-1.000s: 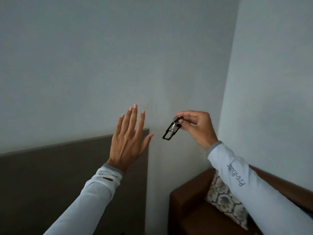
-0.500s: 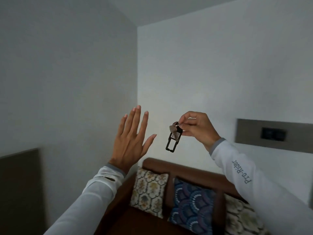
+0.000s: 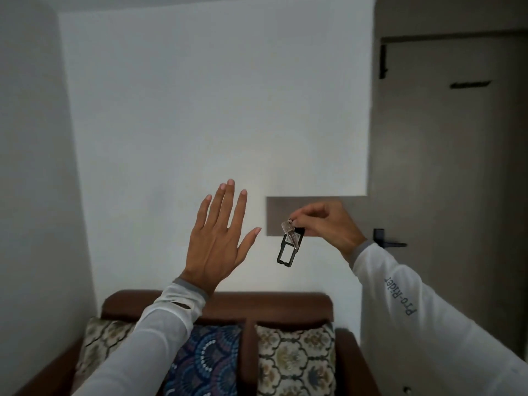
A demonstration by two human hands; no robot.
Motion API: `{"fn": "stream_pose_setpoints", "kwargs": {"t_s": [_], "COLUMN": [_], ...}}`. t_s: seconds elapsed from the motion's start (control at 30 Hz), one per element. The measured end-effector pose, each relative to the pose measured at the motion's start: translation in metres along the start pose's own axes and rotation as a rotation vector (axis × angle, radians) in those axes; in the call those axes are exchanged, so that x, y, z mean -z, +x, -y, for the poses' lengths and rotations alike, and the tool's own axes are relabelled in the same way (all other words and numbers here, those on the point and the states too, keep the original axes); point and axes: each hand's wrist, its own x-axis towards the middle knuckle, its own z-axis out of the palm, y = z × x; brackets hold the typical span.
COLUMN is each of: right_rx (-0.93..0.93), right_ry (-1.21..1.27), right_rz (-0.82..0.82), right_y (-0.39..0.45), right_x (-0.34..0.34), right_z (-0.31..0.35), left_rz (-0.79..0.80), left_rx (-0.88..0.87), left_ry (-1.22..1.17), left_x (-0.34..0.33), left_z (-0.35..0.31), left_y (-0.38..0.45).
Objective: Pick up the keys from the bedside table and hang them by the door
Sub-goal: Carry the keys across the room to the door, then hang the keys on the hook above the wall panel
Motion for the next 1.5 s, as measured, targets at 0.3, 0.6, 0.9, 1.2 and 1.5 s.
{"fn": "stream_pose_setpoints", "kwargs": {"t_s": [0.3, 0.6, 0.9, 1.2, 1.5], "right_rx": [0.083, 0.057, -0.002, 0.005, 0.139], "right_ry": [-0.165, -0.174, -0.189, -0.187, -0.231], "right_rz": [-0.055, -0.004, 0.005, -0.054, -0.018], "right_y": [0.101, 0.235, 0.349, 0.466, 0.546], "right_x": [0.100, 0.166, 0.194, 0.205, 0.189], "right_z": [-0.080, -0.155, -0.252, -0.348, -0.407], "left_rz": [-0.056, 0.020, 0.052, 0.103, 0.078], "left_rx": [-0.027, 0.023, -0.009, -0.015, 0.045], "left_ry": [-0.104, -0.146, -0.129, -0.063, -0.065], "left_x": [-0.148, -0.303, -0.426, -0.571, -0.683], "left_z": [-0.089, -0.121, -0.140, -0.147, -0.137], "left_y": [0.075, 0.152, 0.180, 0.220, 0.223]}}
